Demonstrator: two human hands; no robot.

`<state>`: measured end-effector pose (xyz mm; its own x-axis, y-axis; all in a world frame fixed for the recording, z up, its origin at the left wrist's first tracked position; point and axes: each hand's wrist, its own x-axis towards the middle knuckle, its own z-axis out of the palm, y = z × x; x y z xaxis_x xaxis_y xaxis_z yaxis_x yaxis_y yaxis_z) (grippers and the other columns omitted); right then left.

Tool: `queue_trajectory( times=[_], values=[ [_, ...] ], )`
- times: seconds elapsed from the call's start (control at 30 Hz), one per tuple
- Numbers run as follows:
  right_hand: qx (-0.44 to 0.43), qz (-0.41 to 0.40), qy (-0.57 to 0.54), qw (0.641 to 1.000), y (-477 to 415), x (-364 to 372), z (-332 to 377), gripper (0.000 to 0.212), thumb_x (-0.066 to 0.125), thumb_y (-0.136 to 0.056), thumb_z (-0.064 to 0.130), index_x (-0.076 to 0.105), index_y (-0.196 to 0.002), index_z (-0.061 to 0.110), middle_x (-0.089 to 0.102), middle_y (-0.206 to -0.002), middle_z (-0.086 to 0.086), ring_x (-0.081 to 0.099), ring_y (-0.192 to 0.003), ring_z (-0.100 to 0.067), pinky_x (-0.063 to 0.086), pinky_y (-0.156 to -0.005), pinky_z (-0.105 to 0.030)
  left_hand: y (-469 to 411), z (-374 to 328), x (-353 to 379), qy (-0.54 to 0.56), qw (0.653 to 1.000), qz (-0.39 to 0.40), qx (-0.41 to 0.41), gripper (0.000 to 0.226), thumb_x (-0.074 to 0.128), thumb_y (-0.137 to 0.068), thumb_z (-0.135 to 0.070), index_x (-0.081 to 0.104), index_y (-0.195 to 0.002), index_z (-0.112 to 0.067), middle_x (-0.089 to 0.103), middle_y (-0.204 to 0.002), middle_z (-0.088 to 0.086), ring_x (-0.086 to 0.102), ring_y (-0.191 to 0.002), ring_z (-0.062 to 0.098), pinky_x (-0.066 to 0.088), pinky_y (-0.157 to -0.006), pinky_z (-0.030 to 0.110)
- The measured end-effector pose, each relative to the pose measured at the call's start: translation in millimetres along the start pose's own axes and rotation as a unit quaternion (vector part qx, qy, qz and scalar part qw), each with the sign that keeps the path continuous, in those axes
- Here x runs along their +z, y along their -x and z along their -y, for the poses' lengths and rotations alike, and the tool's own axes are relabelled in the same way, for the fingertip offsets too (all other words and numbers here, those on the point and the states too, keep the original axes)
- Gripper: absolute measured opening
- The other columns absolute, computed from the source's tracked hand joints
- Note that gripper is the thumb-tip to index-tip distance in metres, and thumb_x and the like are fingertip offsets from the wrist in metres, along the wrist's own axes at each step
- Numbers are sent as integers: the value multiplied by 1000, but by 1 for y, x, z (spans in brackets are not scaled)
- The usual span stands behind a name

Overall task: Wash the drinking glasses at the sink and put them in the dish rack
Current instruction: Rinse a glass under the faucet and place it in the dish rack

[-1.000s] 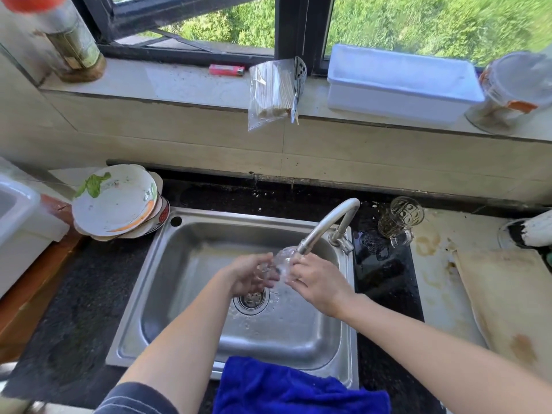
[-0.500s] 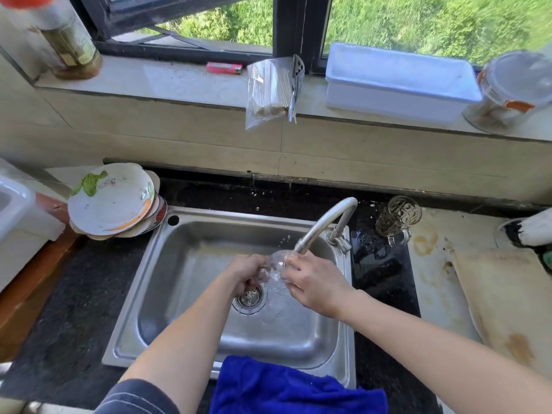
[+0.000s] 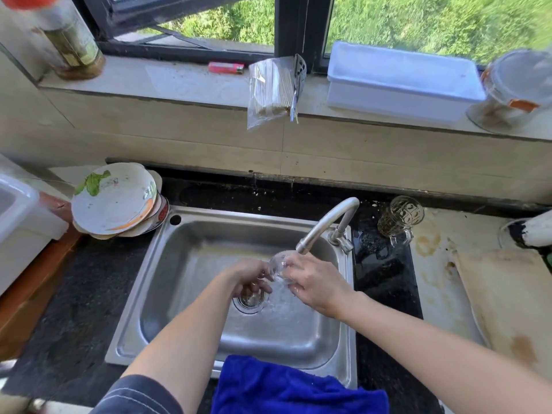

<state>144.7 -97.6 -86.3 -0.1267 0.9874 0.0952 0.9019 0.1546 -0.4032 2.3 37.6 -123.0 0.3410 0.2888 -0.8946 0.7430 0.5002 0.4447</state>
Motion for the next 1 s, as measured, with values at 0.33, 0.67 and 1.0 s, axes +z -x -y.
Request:
queue_trajectory(
  times=[0.33, 0.67, 1.0],
  values=[
    [109, -13, -136, 985, 5, -1, 23, 20, 59, -92, 27, 74, -98, 16, 70, -104, 3, 63, -95, -13, 52, -81, -27, -6, 6, 9, 191, 964, -133, 132, 24, 55, -95, -26, 57, -73, -15, 48, -40, -6, 31, -31, 7, 18, -34, 13],
    [-51, -22, 36, 998, 8, -3, -4, 15, 60, -82, 18, 72, -91, 17, 67, -106, 3, 61, -98, -20, 58, -62, -33, 12, 3, -9, -21, 997, -69, 39, 24, 53, -88, -26, 58, -67, -16, 46, -51, 3, 24, -34, 9, 16, -37, 13],
    [208, 28, -96, 973, 16, -1, -10, 29, 55, -93, 48, 61, -88, 20, 57, -89, 10, 55, -80, -8, 46, -73, -29, 9, 6, -9, 49, 992, -118, -9, 22, 38, -96, -31, 40, -80, -16, 32, -54, 0, 22, -32, 9, 15, -40, 10]
  ],
)
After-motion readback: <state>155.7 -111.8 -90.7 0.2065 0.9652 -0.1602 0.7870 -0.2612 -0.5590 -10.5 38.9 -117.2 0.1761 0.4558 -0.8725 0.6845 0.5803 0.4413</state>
